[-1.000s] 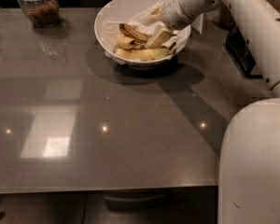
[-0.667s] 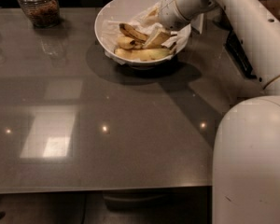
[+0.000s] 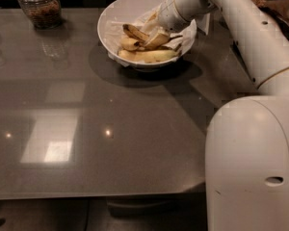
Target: Pick banana from white bowl
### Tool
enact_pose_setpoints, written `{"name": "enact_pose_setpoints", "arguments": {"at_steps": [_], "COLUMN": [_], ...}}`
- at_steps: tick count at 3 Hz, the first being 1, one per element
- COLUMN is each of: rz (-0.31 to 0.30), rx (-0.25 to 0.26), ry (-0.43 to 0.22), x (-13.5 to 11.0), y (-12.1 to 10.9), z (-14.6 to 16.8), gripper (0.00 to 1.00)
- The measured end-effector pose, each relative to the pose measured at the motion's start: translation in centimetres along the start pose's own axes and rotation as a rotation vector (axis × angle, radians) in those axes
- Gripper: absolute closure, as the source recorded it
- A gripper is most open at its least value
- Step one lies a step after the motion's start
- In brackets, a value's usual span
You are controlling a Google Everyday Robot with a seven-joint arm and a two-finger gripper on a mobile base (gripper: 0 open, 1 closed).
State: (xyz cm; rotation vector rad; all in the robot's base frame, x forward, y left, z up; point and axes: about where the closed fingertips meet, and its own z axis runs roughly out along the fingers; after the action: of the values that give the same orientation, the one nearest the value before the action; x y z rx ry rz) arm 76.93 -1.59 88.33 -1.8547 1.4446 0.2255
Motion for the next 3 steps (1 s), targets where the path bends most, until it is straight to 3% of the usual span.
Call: {"name": "enact_pose_setpoints", "arguments": {"at_steps": [2, 3], "rz": [-0.016, -0.05], "rx": [-0.012, 0.002], "ry": [0.044, 0.101], "x": [-0.9, -2.2], "y": [-0.1, 0.0], "z": [-0.7, -2.8], "gripper": [0.95, 1.0]}}
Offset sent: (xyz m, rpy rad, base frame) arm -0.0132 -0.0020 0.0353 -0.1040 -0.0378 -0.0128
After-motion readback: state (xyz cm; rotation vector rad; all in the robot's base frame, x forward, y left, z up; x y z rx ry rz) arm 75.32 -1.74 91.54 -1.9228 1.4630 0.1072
